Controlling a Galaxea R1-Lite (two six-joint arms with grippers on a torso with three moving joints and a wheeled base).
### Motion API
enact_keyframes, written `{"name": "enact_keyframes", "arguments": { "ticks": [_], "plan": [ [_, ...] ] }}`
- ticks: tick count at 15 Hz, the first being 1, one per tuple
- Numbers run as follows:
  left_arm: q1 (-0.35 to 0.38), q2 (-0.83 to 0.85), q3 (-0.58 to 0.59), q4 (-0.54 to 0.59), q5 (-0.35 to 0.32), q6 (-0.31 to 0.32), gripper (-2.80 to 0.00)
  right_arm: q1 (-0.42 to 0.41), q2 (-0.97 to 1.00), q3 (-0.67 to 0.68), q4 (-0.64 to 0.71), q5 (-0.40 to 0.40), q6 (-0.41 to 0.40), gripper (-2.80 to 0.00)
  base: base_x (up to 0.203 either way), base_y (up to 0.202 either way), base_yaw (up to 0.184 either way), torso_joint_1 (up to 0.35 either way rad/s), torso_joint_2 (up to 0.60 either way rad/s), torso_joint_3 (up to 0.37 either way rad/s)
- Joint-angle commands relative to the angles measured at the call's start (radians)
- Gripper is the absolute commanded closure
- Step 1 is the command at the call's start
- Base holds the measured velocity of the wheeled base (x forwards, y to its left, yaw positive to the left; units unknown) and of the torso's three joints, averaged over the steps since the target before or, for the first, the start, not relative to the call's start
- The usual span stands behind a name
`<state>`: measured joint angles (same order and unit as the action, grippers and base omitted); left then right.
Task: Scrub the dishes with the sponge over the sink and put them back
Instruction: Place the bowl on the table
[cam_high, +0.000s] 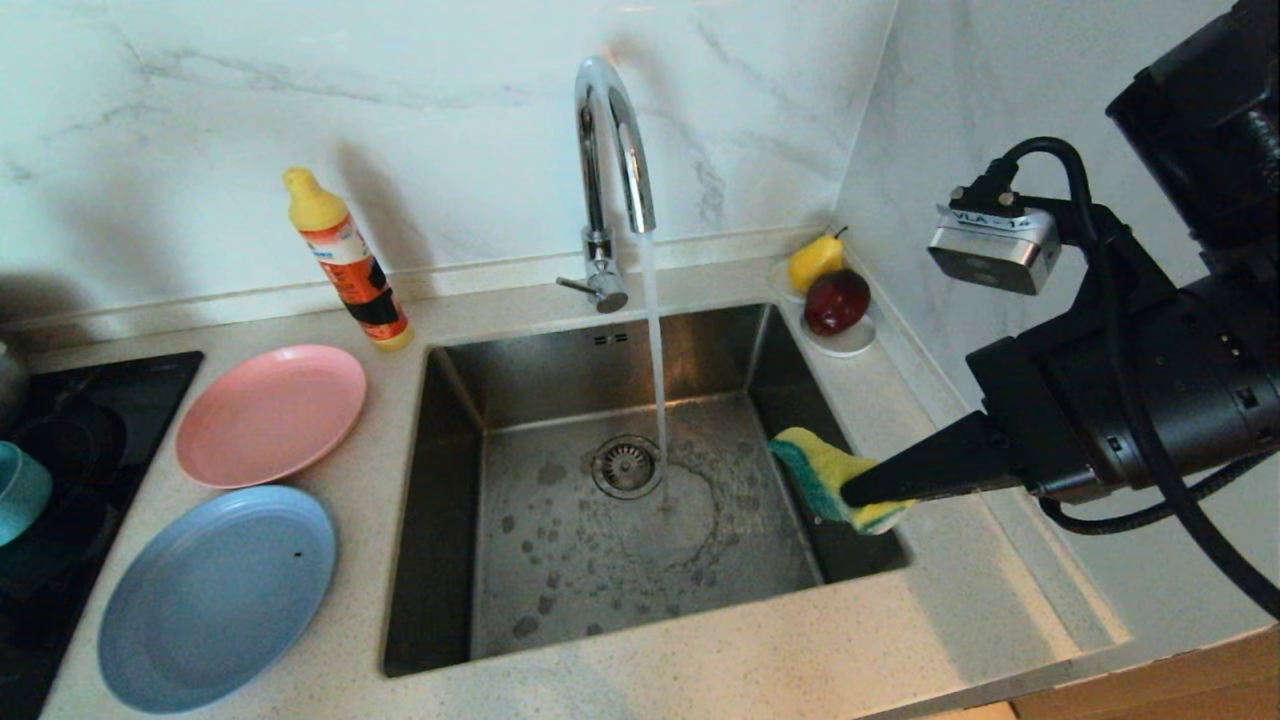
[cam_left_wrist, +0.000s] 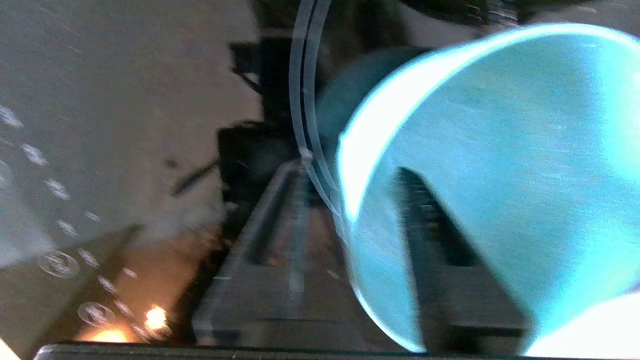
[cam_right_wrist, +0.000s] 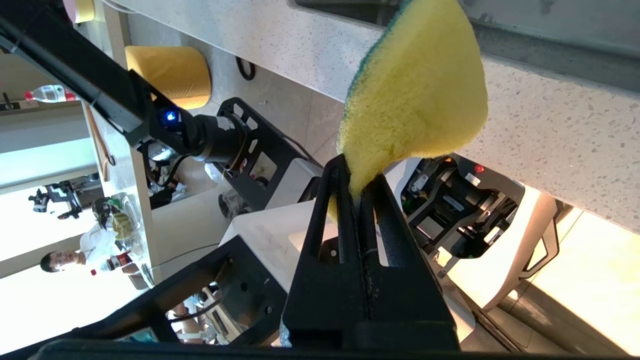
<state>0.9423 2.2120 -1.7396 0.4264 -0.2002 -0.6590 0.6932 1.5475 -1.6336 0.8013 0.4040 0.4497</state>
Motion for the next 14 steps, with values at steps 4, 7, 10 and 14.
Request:
{"name": "enact_keyframes", "arguments": {
  "ticks": [4, 7, 10, 14],
  "plan": [
    [0.006, -0.169, -0.01, 0.017, -0.072, -0.022, -2.8, 0.0, -0.021, 0.007, 0.007, -0.001, 0.004, 0.0, 0.0, 0.0, 0.0, 0.0, 0.0, 0.0],
    [0.005, -0.289, -0.011, 0.021, -0.088, -0.016, -2.8, 0.0, -0.008, -0.003, 0.001, -0.003, 0.009, 0.0, 0.0, 0.0, 0.0, 0.0, 0.0, 0.0],
    [0.003, -0.404, -0.006, 0.026, -0.099, -0.003, 0.0, 0.0, -0.013, -0.002, 0.004, -0.004, 0.009, 0.0, 0.0, 0.0, 0.0, 0.0, 0.0, 0.0],
    [-0.052, -0.498, 0.002, 0.114, -0.176, 0.154, 0.0, 0.0, -0.015, 0.006, -0.001, -0.004, 0.009, 0.0, 0.0, 0.0, 0.0, 0.0, 0.0, 0.0]
  ]
}}
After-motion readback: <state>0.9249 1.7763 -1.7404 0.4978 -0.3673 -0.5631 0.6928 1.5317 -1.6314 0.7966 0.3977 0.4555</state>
